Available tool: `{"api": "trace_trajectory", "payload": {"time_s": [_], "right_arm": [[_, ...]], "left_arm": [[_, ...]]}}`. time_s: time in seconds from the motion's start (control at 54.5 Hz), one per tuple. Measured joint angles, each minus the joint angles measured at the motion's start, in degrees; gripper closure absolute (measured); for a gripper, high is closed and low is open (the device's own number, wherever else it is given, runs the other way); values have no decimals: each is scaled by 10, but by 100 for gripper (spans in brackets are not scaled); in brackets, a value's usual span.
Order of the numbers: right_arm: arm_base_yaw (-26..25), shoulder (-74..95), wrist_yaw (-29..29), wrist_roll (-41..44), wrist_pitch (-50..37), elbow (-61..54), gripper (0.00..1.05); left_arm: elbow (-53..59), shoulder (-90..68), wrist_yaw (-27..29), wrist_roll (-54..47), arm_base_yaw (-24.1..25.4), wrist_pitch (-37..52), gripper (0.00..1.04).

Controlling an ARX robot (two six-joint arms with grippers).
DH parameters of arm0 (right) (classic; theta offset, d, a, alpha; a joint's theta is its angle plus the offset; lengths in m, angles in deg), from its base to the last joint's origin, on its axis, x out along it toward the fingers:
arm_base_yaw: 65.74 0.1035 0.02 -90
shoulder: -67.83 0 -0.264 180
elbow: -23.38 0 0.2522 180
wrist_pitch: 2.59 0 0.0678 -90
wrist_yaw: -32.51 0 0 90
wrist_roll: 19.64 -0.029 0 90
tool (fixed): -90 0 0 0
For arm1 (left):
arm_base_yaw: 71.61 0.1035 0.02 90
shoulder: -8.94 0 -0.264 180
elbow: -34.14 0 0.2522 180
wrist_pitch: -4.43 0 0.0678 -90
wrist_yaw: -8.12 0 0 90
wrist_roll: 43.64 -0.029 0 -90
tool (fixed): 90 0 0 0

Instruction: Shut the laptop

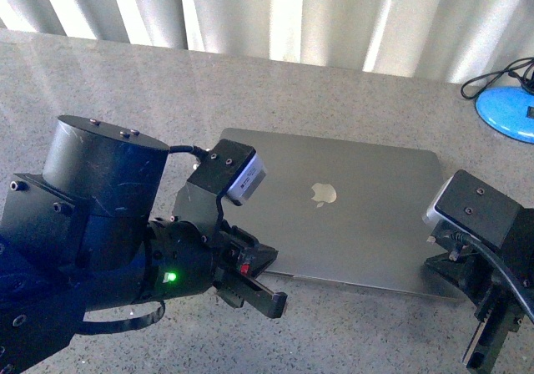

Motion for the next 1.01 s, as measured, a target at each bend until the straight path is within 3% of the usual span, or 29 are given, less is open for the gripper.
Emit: {"api": "trace_trajectory", "payload": {"time_s": [0.752,0.935,1.009], "right_arm": [[-1,-9,-2,5,11,3,104],[-4,-80,-5,-10,33,-5,104],[-9,-126,12,-22,20,-10,104]], "left_arm": [[2,4,-7,9,13,5,101],[33,61,73,42,54,72,101],[47,100,156,68,79,113,101]]}}
